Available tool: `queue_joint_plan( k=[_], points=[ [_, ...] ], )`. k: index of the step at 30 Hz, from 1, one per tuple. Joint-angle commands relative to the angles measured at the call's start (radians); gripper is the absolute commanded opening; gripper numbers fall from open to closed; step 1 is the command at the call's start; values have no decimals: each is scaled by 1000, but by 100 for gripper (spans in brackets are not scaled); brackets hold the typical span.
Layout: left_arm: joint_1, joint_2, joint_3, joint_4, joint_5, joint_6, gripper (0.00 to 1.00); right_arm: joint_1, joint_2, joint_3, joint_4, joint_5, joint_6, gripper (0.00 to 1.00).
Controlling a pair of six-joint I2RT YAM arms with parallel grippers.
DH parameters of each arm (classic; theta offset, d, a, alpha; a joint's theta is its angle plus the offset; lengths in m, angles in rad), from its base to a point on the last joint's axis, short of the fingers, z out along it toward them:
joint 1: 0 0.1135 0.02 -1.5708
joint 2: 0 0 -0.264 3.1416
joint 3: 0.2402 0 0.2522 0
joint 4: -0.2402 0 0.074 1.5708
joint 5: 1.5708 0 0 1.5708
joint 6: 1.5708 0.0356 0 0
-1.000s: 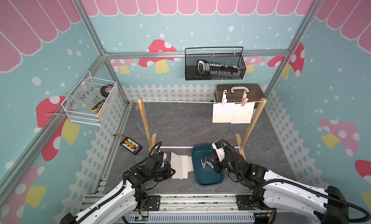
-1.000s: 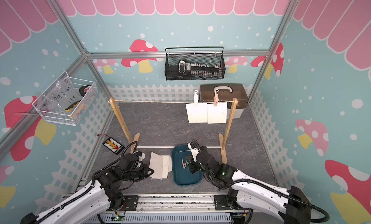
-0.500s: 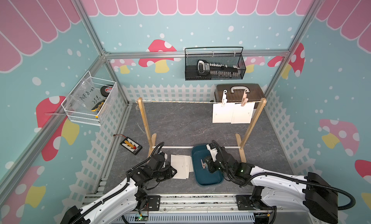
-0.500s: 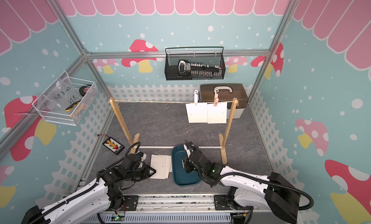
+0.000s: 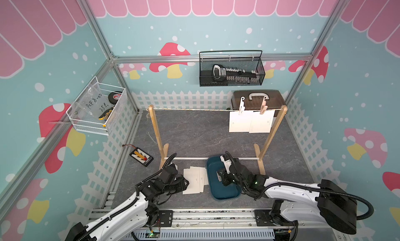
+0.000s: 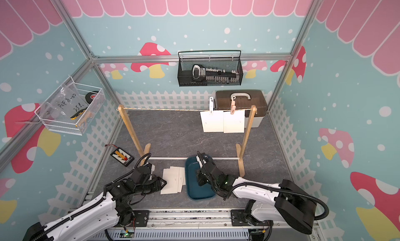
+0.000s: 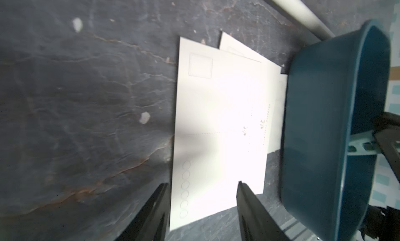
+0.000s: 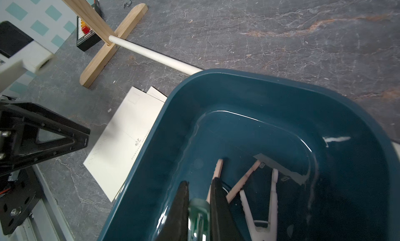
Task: Remove the postcards from the strings
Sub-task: Place the postcard on the postcard, then pinch the postcard on the clothesline.
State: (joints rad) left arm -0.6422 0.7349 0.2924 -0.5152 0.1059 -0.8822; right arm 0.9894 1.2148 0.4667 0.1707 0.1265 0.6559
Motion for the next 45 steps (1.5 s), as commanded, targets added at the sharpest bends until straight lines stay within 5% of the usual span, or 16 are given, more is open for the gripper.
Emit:
queue_joint_plan(
  k=[1, 6, 14, 18, 29, 36, 45],
  points=[
    [-3, -22, 20, -72, -105, 15, 61, 5, 10, -11, 29, -9, 33, 4],
    [-3, -61, 49, -72, -112, 40, 81, 5, 18, -12, 27, -8, 41, 9],
    [-3, -81, 135, -52, -114, 67, 82, 4, 15, -1, 7, -13, 46, 40],
    [-6, -72, 185, 29, -67, 101, 78, 3, -52, 68, -123, -12, 15, 44],
    [-90, -45, 297, 450, -60, 288, 78, 2, -258, 566, -666, -50, -256, 53],
    [-126, 134, 372, 765, -36, 415, 79, -14, -273, 865, -800, 87, -510, 55],
    [-215, 372, 538, 925, -64, 621, 80, -277, -117, 1257, -901, -253, -643, 55]
  ],
)
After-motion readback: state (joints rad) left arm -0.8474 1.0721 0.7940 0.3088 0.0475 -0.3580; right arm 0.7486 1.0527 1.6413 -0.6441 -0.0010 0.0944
